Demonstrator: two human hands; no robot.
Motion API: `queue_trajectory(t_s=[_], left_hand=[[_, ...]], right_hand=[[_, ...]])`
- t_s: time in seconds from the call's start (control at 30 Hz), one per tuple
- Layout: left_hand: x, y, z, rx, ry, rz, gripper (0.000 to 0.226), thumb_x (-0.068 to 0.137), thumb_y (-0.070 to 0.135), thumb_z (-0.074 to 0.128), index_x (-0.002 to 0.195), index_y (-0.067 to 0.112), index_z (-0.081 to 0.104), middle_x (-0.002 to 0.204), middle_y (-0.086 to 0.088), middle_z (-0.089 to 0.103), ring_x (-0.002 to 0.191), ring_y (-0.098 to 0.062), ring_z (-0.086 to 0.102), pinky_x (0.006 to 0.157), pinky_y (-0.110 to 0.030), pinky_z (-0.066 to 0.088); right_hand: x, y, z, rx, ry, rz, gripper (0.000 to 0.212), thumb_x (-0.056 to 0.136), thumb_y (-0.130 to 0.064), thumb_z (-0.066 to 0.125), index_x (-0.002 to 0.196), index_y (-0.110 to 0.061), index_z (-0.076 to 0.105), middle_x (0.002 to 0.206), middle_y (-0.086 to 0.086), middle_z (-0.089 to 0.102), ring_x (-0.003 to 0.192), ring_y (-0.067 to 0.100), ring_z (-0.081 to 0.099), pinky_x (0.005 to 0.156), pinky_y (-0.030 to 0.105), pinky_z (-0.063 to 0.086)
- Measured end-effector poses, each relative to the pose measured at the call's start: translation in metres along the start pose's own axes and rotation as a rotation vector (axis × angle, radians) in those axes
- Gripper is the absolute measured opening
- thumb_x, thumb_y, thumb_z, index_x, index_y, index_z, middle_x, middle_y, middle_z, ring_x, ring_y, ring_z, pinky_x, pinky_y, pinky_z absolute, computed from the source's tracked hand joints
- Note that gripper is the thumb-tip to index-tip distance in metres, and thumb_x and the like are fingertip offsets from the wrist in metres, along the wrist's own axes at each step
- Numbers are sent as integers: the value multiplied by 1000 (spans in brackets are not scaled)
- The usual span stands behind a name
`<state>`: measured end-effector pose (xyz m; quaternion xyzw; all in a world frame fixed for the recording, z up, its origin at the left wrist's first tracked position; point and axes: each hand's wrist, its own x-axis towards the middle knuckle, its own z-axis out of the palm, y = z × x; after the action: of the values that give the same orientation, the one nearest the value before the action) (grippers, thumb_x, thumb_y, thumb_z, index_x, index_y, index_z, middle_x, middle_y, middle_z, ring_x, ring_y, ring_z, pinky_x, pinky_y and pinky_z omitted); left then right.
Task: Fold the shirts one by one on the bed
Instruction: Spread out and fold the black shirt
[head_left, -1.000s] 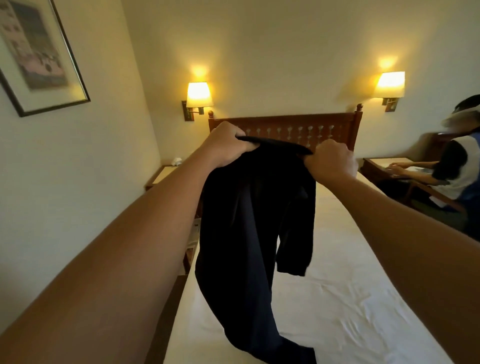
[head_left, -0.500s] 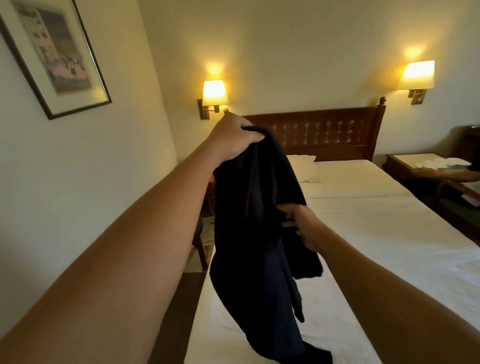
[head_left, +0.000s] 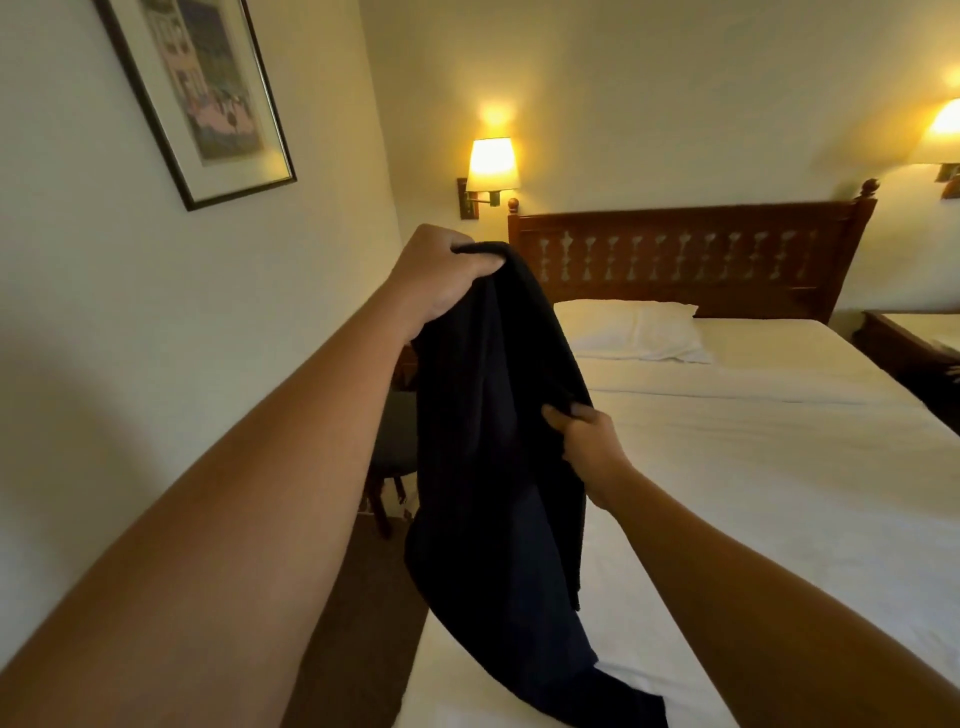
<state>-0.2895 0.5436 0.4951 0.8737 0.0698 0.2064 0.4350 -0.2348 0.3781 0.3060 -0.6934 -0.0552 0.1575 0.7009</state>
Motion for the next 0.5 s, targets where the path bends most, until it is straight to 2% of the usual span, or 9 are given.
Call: queue_trajectory(t_s=[0.1,0.2,0.3,0.37,0.43,0.5], left_hand=[[-3,-23,-21,4,70,-90,22,93,33,71,105,14,72,99,-5,70,95,-22,67,87,-38,56],[-3,-59,-40,134,92,-269,33,91,36,71,105,7,68,100,-10,69,94,-28,67,85,-40,55],[-13,-83,-46,448,-33,-444,45,81,37,75,109,3,64,107,-15,67,94,-32,65,89,-42,55],[-20,-80,-34,551,-128,-382,41,80,29,75,114,10,66,116,-9,66,100,-27,63,91,-40,53],[-25,-68,-10,347,-192,-235,46,83,14,73,127,23,64,129,-2,59,114,-23,57,99,-40,50],[-34,-53,18,-21,-315,-175,58,83,1,67,132,33,63,141,3,55,124,-21,54,106,-45,48]], right_hand=[[3,-13,-1,-47,62,-78,18,101,-19,56,112,-14,69,104,5,73,98,27,69,94,50,57],[1,-35,-4,-240,-1,-212,17,102,-17,54,104,-18,71,100,3,73,98,21,68,95,45,55],[2,-66,-9,-418,-149,-313,23,101,-13,57,117,-16,72,100,-1,73,97,16,69,88,27,53],[-4,-89,-10,-578,-268,-328,31,99,-10,58,128,-12,69,96,-6,72,88,7,69,77,16,51],[-15,-106,-13,-674,-347,-357,29,97,-6,60,123,-12,72,94,-3,73,84,9,69,77,18,52],[-28,-121,-19,-732,-406,-381,25,96,-6,60,114,-14,76,101,8,74,92,20,69,86,30,53]])
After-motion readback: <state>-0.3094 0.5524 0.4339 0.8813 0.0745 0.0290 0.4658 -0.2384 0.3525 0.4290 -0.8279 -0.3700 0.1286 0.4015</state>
